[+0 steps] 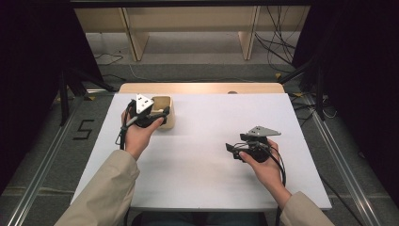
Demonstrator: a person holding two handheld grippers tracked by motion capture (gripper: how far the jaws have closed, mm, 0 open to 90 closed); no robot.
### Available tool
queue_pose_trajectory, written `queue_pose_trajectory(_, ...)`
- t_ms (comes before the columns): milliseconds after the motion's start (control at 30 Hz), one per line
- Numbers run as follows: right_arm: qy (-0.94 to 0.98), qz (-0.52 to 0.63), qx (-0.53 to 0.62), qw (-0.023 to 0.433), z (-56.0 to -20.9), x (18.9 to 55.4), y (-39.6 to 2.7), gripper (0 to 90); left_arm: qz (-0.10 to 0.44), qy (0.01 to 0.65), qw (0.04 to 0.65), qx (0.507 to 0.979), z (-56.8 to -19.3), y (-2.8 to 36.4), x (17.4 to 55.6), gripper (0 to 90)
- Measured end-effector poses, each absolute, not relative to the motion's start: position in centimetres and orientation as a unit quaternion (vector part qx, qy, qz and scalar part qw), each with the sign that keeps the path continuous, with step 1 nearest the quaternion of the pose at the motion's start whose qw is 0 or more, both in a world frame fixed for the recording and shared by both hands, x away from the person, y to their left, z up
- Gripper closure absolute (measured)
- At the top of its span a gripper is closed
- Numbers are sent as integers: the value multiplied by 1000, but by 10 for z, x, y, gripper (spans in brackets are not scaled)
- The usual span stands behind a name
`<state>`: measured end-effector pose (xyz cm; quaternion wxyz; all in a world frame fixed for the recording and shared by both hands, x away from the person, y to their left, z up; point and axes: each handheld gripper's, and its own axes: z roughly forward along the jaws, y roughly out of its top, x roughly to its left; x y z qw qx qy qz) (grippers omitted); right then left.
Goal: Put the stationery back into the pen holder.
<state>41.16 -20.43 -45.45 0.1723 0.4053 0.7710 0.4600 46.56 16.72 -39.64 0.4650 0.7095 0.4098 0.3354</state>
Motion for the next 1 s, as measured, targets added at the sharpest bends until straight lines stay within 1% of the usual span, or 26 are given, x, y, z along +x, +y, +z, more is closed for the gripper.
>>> queue_pose_trajectory(500, 775, 457, 403, 168, -454, 409, -211, 247, 292, 386, 464, 742, -399, 171, 437, 283)
queue_pose_trajectory(733, 778, 453, 402, 164, -456, 408, -213, 244, 261, 368, 463, 763, -414, 173, 421, 273)
queue_pose_trajectory(1000, 785, 447, 399, 158, -456, 407, -215, 240, 249, 368, 464, 766, -430, 178, 408, 272)
